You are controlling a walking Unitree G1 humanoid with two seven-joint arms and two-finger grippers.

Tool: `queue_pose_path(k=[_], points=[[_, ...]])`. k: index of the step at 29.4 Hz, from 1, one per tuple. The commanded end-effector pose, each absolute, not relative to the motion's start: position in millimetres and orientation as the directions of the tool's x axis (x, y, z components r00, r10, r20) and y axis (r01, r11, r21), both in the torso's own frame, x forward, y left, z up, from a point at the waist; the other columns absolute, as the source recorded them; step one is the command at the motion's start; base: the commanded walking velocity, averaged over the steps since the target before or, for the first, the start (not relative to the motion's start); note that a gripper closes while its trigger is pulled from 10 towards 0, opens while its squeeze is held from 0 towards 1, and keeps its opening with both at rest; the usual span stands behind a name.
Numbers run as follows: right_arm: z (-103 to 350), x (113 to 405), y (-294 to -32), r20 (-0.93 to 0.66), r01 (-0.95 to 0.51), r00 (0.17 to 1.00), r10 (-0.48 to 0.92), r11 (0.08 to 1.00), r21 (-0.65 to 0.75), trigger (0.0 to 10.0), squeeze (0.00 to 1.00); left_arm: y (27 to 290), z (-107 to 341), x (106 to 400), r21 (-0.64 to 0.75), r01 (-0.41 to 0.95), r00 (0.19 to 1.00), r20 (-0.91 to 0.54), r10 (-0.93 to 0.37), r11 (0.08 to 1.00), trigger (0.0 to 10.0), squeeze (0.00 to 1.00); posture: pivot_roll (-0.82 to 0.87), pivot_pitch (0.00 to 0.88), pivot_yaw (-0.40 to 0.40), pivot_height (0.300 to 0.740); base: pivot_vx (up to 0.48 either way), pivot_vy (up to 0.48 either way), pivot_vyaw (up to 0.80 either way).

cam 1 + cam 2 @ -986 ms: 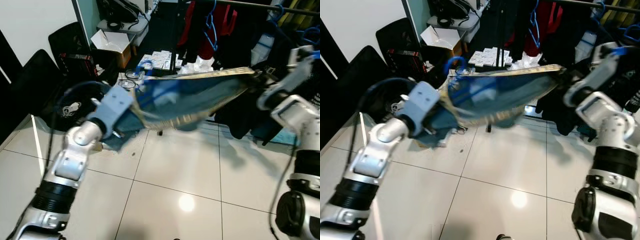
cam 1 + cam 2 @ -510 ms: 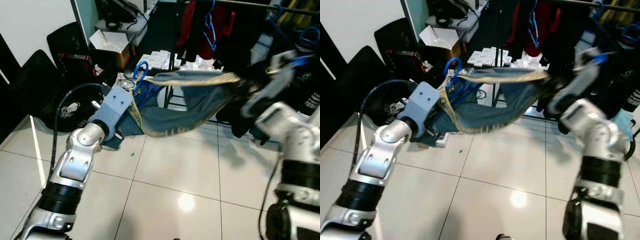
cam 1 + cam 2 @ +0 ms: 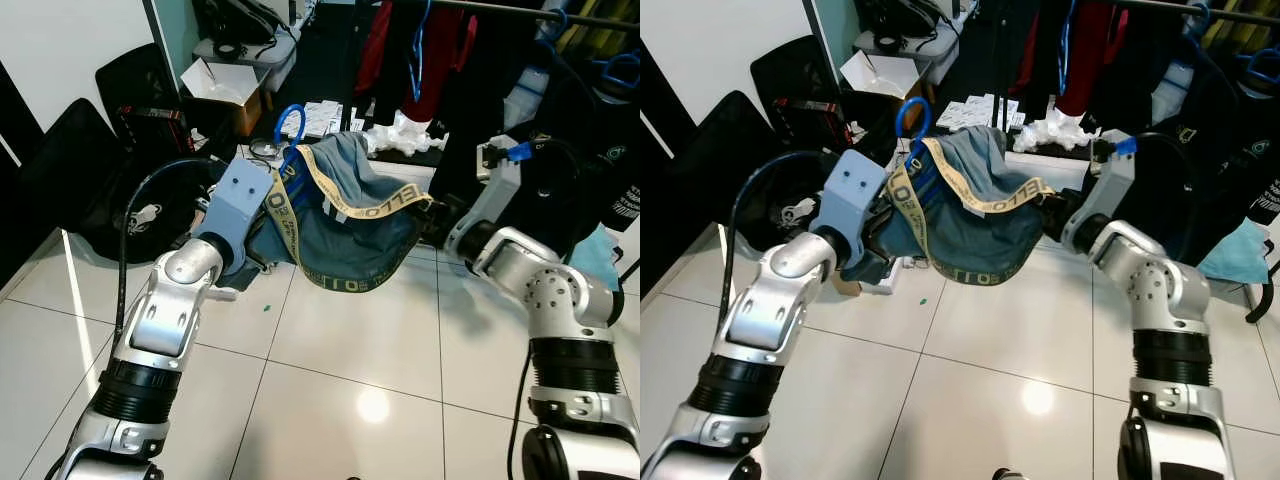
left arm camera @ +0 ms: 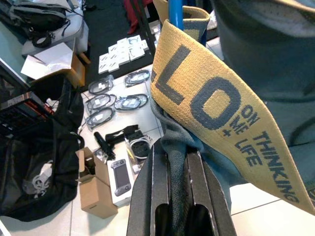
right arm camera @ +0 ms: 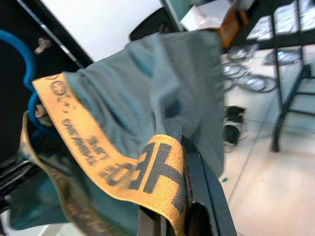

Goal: Hang hanger

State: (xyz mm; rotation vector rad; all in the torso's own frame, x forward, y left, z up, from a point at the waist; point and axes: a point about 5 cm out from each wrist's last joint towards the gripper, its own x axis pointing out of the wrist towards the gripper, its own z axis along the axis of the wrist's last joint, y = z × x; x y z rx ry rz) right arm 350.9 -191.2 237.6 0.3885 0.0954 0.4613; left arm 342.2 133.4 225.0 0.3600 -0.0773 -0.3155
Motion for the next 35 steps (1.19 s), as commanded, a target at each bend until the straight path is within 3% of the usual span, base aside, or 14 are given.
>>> queue_pose_path(k=[1, 2, 9, 13, 17, 21, 22, 23, 28, 30, 31, 33, 34, 35], points=[[231, 350, -193, -0.021, -0.401, 0.897, 0.442, 0.831, 0.385, 10.0, 0.0, 135, 229, 342, 0.351, 0.285, 0.949, 0.026, -0.313, 0.892, 10.0, 0.0, -0.05, 0.153, 0.007, 0.74, 0.0, 0.0, 0.0], [230, 349, -195, -0.017, -0.4, 0.898, 0.439, 0.833, 0.381, 10.0, 1.0, 138, 229, 343, 0.345, 0.279, 0.952, 0.026, -0.306, 0.896, 10.0, 0.0, -0.05, 0.152, 0.007, 0.74, 0.0, 0.0, 0.0], [231, 345, -205, 0.048, -0.424, 0.898, 0.437, 0.832, 0.359, 10.0, 1.0, 145, 233, 346, 0.265, 0.275, 0.956, 0.03, -0.293, 0.924, 10.0, 0.0, -0.05, 0.15, 0.006, 0.74, 0.0, 0.0, 0.0], [220, 343, -215, 0.005, -0.4, 0.905, 0.425, 0.847, 0.35, 10.0, 1.0, 149, 236, 346, 0.187, 0.282, 0.956, 0.034, -0.293, 0.941, 10.0, 0.0, -0.05, 0.148, 0.006, 0.74, 0.0, 0.0, 0.0], [200, 327, -218, -0.08, -0.458, 0.861, 0.502, 0.834, 0.306, 10.0, 1.0, 164, 234, 349, 0.041, 0.264, 0.964, 0.024, -0.265, 0.964, 10.0, 0.0, -0.05, 0.145, 0.008, 0.74, 0.0, 0.0, 0.0], [197, 326, -219, -0.086, -0.453, 0.864, 0.497, 0.84, 0.298, 10.0, 1.0, 165, 232, 349, 0.041, 0.266, 0.964, 0.016, -0.267, 0.963, 10.0, 0.0, -0.05, 0.143, 0.007, 0.74, 0.0, 0.0, 0.0], [197, 328, -220, -0.08, -0.431, 0.878, 0.471, 0.854, 0.292, 10.0, 0.92, 166, 231, 348, 0.057, 0.269, 0.963, 0.01, -0.27, 0.962, 10.0, 0.0, -0.05, 0.145, 0.007, 0.74, 0.0, 0.0, 0.0], [199, 330, -223, -0.063, -0.403, 0.897, 0.437, 0.869, 0.288, 10.0, 0.0, 166, 230, 347, 0.066, 0.28, 0.96, 0.009, -0.281, 0.958, 10.0, 0.0, -0.05, 0.146, 0.007, 0.74, 0.0, 0.0, 0.0], [218, 332, -227, 0.087, -0.435, 0.899, 0.429, 0.851, 0.295, 10.0, 0.0, 162, 235, 338, 0.178, 0.391, 0.915, 0.032, -0.403, 0.903, 10.0, 0.0, -0.04, 0.149, 0.003, 0.74, 0.0, 0.0, 0.0], [239, 322, -229, 0.191, -0.554, 0.832, 0.521, 0.794, 0.249, 10.0, 0.0, 160, 236, 329, 0.308, 0.487, 0.858, 0.007, -0.514, 0.817, 10.0, 0.0, -0.04, 0.153, 0.0, 0.74, 0.0, 0.0, 0.0], [239, 322, -229, 0.191, -0.554, 0.832, 0.521, 0.794, 0.249, 10.0, 0.0, 160, 236, 329, 0.308, 0.487, 0.858, 0.007, -0.514, 0.817, 10.0, 0.0, -0.04, 0.153, 0.0, 0.74, 0.0, 0.0, 0.0], [256, 309, -235, 0.231, -0.654, 0.752, 0.617, 0.741, 0.151, 10.0, 0.0, 162, 233, 319, 0.418, 0.572, 0.792, -0.056, -0.608, 0.706, 10.0, 0.0, -0.04, 0.156, -0.005, 0.74, 0.0, 0.0, 0.0], [256, 309, -235, 0.231, -0.654, 0.752, 0.617, 0.741, 0.151, 10.0, 0.0, 162, 233, 319, 0.418, 0.572, 0.792, -0.056, -0.608, 0.706, 10.0, 0.0, -0.04, 0.156, -0.005, 0.74, 0.0, 0.0, 0.0], [264, 299, -244, 0.225, -0.708, 0.7, 0.677, 0.699, 0.1, 10.0, 0.0, 162, 229, 312, 0.469, 0.627, 0.74, -0.106, -0.665, 0.623, 10.0, 0.0, -0.03, 0.157, -0.008, 0.74, 0.0, 0.0, 0.0]])
